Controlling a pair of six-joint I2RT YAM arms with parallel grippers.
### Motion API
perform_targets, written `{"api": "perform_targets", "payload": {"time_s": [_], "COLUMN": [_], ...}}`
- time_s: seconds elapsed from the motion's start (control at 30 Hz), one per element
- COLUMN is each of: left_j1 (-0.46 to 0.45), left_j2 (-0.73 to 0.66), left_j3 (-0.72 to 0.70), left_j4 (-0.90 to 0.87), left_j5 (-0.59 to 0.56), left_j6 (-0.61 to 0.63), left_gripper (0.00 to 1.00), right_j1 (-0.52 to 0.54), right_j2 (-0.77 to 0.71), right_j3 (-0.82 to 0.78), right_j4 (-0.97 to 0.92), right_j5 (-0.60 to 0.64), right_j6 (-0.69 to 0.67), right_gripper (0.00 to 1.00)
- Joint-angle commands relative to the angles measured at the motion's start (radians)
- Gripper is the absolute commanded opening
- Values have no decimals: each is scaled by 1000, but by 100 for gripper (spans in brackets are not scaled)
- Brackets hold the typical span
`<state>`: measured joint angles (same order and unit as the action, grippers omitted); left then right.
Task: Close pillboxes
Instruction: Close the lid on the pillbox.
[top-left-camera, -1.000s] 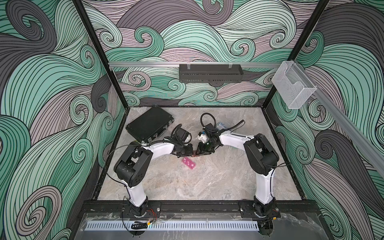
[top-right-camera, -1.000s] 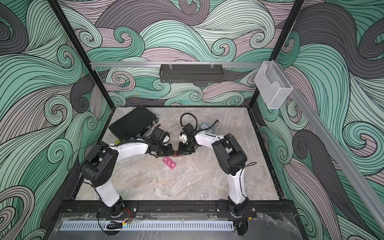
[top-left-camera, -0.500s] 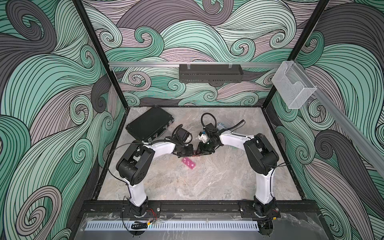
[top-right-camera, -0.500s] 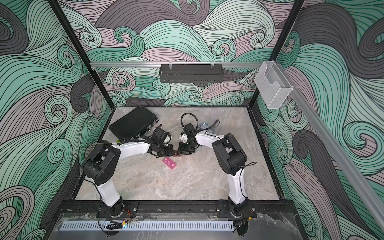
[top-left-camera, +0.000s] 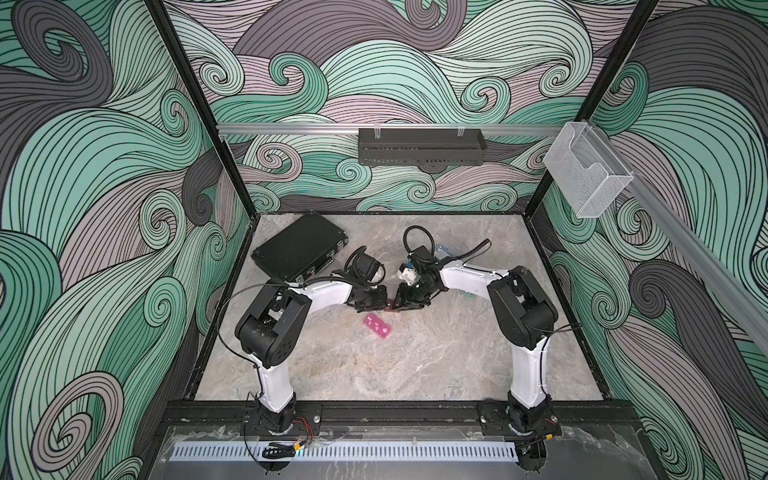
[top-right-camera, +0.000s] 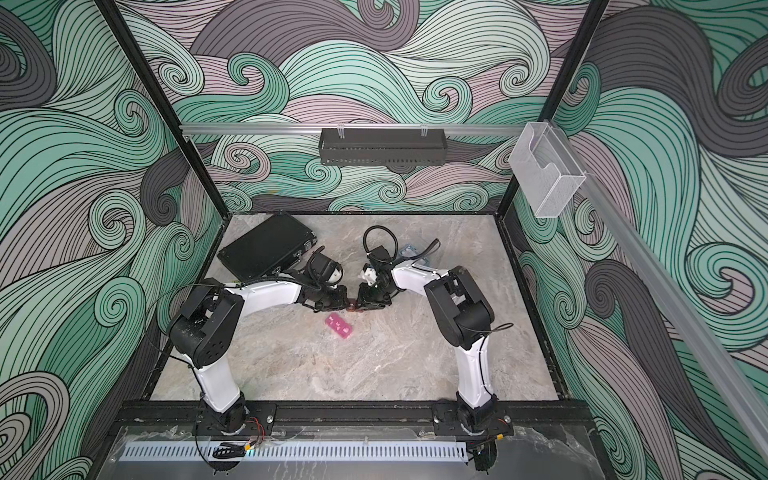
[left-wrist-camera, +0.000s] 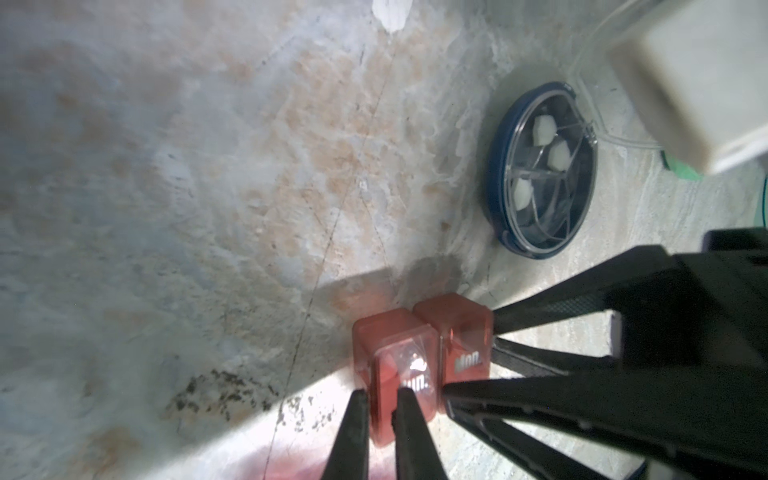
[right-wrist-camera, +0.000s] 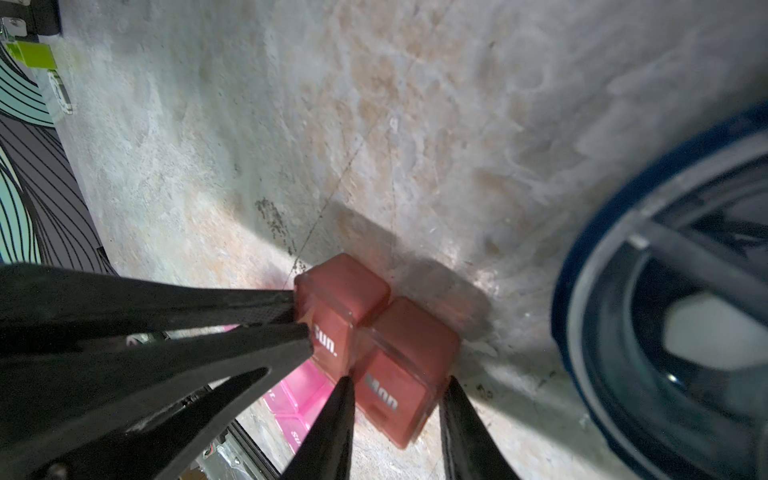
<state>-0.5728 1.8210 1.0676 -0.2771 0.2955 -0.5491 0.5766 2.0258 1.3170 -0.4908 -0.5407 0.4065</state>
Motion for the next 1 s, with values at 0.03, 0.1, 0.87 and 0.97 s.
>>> {"api": "perform_targets", "payload": {"time_s": [0.03, 0.1, 0.87, 0.97], "left_j1": [-15, -15, -69, -87], "left_j2": [70, 79, 148, 156], "left_j3": [8, 11, 47, 40], "left_j4": [-35, -37, -134, -130], "left_j5": [-11, -10, -118, -131], "left_j6": [12, 15, 50, 41], "left_gripper": [12, 13, 9, 7], "right_j1": [15, 15, 8, 8], "right_j2": [50, 55, 93, 95], "right_j3": [17, 19, 36, 37], "right_j4": [13, 12, 12, 11], "right_j5": [-29, -28, -28, -27], "right_j6": [9, 8, 13, 14], "right_gripper": [35, 35, 35, 35]}}
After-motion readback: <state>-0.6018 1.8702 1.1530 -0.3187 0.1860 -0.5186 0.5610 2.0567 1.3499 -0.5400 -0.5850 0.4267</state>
